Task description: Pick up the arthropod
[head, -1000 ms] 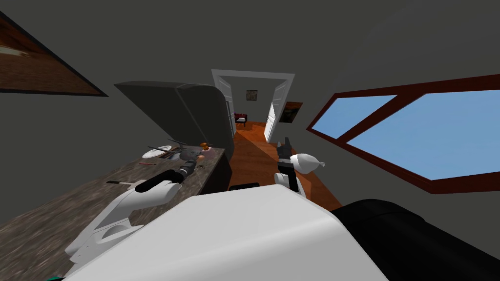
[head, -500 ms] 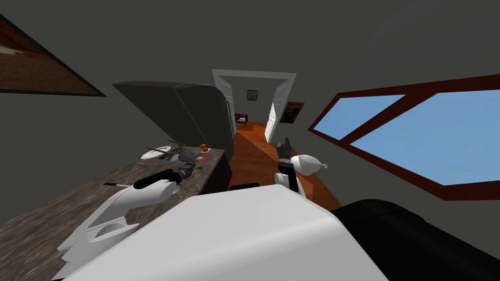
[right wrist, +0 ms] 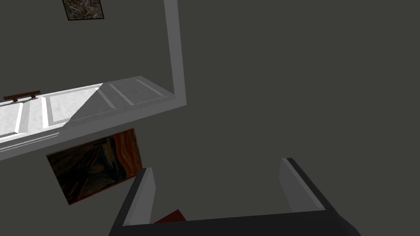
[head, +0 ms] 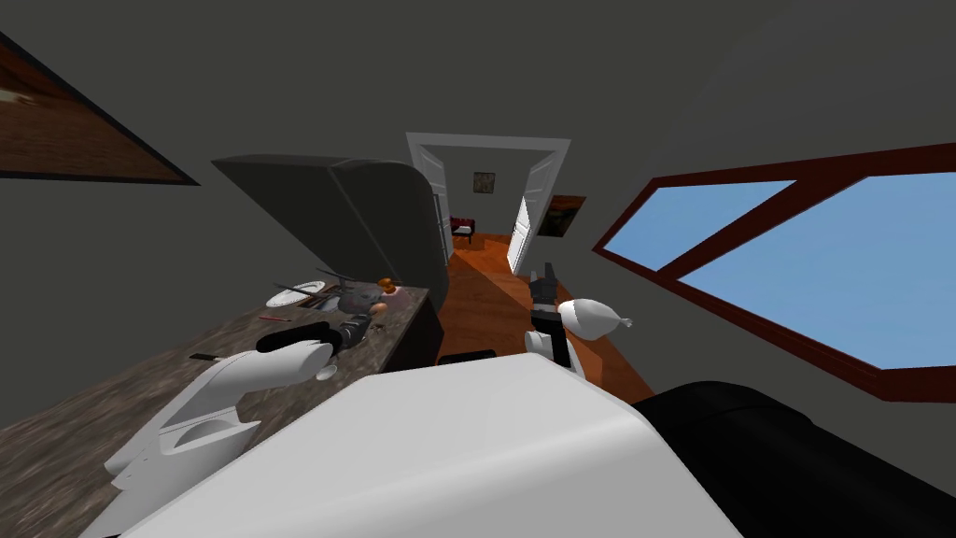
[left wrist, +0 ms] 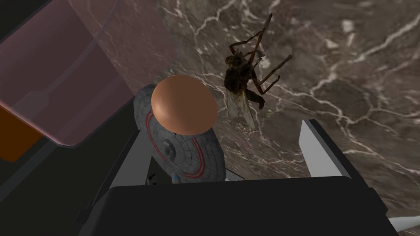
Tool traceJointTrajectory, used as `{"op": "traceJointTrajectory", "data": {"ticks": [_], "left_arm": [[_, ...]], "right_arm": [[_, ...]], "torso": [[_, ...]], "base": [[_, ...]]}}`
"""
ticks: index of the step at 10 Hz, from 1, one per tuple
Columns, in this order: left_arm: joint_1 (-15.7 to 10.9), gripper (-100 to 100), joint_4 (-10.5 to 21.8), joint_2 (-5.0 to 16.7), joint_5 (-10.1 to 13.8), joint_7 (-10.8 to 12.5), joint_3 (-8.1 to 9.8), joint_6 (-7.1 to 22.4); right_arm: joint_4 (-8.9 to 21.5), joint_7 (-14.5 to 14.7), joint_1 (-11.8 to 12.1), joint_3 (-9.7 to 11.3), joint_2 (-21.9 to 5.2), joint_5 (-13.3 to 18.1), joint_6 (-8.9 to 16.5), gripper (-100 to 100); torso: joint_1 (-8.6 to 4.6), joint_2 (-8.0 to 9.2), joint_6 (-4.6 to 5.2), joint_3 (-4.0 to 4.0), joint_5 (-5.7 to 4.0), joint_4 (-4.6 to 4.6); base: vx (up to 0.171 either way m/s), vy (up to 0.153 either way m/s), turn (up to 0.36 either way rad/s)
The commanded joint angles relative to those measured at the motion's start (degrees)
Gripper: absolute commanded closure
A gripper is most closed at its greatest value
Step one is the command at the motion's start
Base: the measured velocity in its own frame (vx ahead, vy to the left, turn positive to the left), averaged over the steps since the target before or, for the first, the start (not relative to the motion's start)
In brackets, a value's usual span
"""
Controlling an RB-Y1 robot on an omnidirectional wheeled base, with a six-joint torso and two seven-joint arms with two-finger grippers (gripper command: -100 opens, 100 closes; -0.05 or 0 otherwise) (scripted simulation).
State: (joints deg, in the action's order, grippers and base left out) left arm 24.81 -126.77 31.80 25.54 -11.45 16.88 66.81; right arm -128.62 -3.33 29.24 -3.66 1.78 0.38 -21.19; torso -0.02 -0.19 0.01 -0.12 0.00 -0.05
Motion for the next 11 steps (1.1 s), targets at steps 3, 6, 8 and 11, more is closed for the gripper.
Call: {"op": "traceJointTrajectory", "data": {"ticks": [3, 6, 8, 11], "left_arm": [[-1.2, -100, 1.8, 1.9, 4.6, -2.0, 1.39, 6.2], [-1.8, -100, 2.7, 2.7, 6.6, -2.8, 1.95, 10.3], [-2.4, -100, 3.5, 3.4, 8.6, -3.5, 2.46, 13.1], [-3.7, -100, 5.1, 4.7, 12.3, -4.9, 3.36, 18.0]], "right_arm": [[0.0, 0.0, 0.0, 0.0, 0.0, 0.0, 0.0, 0], [0.0, 0.0, 0.0, 0.0, 0.0, 0.0, 0.0, 0], [0.0, 0.0, 0.0, 0.0, 0.0, 0.0, 0.0, 0], [0.0, 0.0, 0.0, 0.0, 0.0, 0.0, 0.0, 0]], "torso": [[-0.01, -0.01, 0.0, 0.0, 0.0, 0.0], [0.03, -0.01, -0.01, 0.0, 0.01, 0.0], [0.0, -0.01, 0.0, 0.0, 0.0, 0.0], [0.03, 0.05, 0.0, 0.03, 0.01, 0.01]], "base": [[0.057, -0.012, 0.028], [0.05, -0.005, 0.022], [0.053, -0.009, 0.023], [0.046, -0.004, 0.024]]}}
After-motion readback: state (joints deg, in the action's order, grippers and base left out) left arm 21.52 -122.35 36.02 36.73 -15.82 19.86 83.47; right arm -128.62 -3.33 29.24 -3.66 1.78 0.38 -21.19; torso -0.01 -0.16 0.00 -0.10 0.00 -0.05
